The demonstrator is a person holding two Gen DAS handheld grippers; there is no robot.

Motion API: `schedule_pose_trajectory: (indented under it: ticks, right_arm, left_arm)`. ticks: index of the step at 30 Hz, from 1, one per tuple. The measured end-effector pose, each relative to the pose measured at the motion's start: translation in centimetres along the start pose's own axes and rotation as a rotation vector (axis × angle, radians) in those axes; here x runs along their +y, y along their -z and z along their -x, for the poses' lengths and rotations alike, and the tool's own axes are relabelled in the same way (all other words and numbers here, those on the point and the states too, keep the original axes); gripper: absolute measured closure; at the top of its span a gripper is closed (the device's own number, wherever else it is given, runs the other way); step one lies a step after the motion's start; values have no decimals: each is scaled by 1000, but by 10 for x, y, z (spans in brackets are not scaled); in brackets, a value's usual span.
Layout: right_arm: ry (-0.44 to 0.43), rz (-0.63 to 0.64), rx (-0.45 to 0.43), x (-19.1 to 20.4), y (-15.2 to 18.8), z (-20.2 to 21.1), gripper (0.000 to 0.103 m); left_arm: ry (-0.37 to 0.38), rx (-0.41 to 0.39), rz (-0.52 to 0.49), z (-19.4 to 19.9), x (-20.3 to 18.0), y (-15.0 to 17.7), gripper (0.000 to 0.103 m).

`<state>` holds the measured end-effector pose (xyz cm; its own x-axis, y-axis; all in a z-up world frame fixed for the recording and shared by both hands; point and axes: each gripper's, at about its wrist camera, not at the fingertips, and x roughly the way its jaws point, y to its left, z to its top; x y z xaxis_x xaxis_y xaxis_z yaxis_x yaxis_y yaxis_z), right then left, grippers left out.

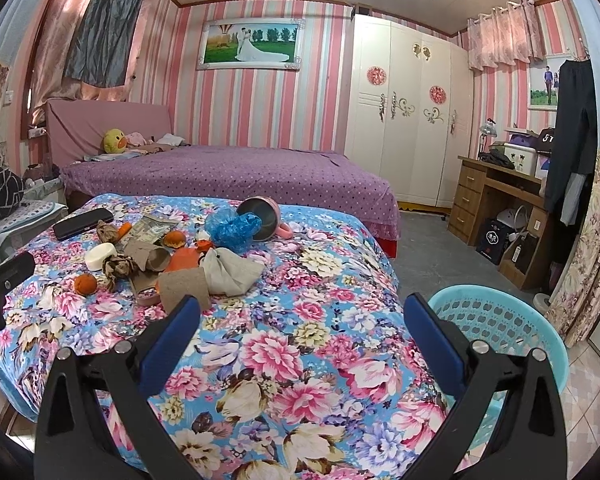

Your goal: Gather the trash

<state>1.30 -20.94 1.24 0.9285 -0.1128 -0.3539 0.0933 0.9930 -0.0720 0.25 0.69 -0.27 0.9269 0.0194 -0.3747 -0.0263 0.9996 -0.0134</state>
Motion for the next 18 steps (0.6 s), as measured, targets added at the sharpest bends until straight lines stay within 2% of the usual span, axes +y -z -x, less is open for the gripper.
schedule_pose_trajectory:
  ticks: [9, 18]
  right_arm:
    - [4, -6, 0, 0, 2, 1, 4]
    - [35, -47, 14, -8, -3, -12, 4]
  left_arm:
    - [-6, 4, -14, 0, -2, 3, 5]
    - [18, 20, -31, -6, -6, -3, 5]
